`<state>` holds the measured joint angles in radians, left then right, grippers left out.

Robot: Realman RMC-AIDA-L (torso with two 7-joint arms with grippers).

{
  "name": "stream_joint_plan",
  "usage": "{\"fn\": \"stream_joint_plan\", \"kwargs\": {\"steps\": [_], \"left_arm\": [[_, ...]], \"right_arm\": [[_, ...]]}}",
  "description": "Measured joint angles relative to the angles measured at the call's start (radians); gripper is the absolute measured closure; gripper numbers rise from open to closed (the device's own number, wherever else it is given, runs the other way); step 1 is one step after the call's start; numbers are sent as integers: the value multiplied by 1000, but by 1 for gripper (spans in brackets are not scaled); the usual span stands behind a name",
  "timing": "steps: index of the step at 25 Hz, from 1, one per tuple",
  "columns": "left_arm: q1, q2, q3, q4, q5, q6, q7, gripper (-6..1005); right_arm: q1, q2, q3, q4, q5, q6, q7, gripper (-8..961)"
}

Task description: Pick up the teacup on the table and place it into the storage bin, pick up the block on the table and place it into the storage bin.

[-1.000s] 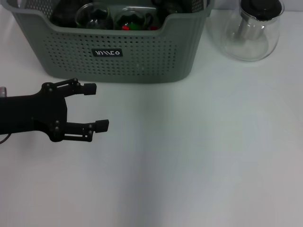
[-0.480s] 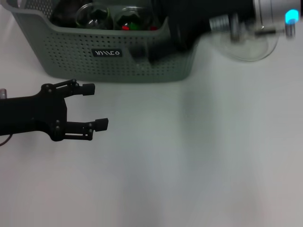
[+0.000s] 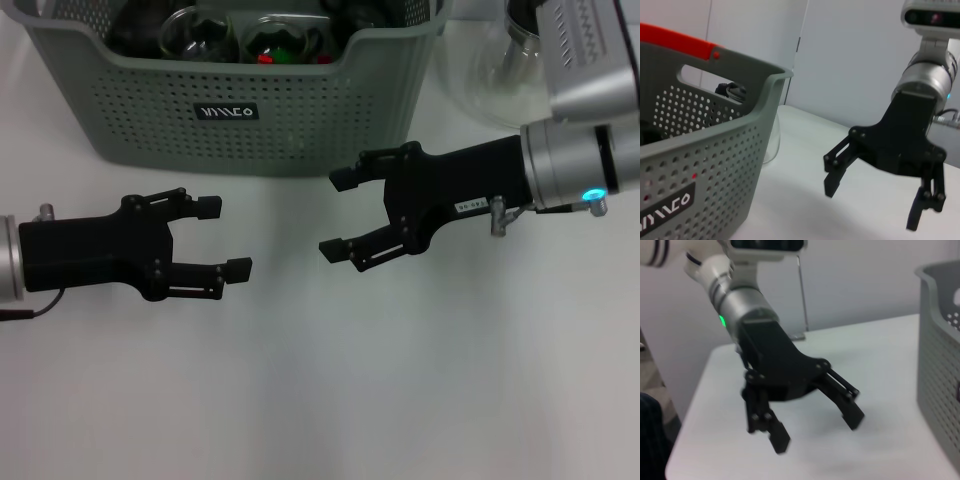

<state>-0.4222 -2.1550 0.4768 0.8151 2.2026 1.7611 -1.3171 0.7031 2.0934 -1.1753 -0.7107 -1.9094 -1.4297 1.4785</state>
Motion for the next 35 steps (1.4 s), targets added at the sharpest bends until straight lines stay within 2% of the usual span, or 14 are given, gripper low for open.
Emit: {"fn": "stream_joint_plan", "kwargs": {"steps": [6,19,35], "left_arm": [[0,-1,0,-20,0,-3,11,47],[5,-3,0,-43,0,-26,19,47],[-1,-1,0,-56,0,-28,19,47]], "right_arm": [[10,1,-2,71,-9,70,-32,6],[35,4,-6,87,-73,90,28,7],[45,4,-27,88,-76,114,52,6]]}}
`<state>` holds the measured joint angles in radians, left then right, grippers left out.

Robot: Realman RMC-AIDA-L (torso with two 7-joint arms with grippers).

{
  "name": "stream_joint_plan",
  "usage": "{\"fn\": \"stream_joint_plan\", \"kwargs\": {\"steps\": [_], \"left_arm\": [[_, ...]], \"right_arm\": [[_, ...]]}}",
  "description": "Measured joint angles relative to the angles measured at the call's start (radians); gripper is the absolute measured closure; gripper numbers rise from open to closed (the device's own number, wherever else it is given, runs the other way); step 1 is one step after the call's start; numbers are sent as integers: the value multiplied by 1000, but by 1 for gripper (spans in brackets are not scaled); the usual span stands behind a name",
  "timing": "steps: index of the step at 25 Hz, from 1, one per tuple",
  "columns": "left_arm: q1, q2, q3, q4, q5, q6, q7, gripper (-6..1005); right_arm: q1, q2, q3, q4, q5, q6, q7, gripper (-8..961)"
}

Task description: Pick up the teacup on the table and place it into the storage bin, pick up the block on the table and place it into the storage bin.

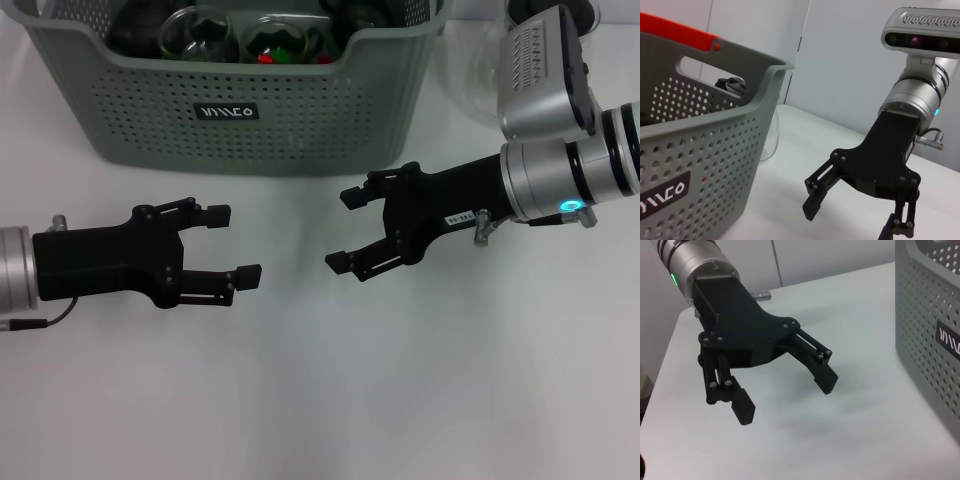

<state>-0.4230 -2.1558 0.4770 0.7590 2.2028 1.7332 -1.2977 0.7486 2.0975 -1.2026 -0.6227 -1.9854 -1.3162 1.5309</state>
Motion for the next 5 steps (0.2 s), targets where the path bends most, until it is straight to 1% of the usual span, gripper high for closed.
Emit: {"fn": "stream_joint_plan", "kwargs": {"steps": [5], "left_arm": [[0,0,0,0,0,0,0,47]], "right_arm": [[0,1,-3,1,0,0,0,6]]}}
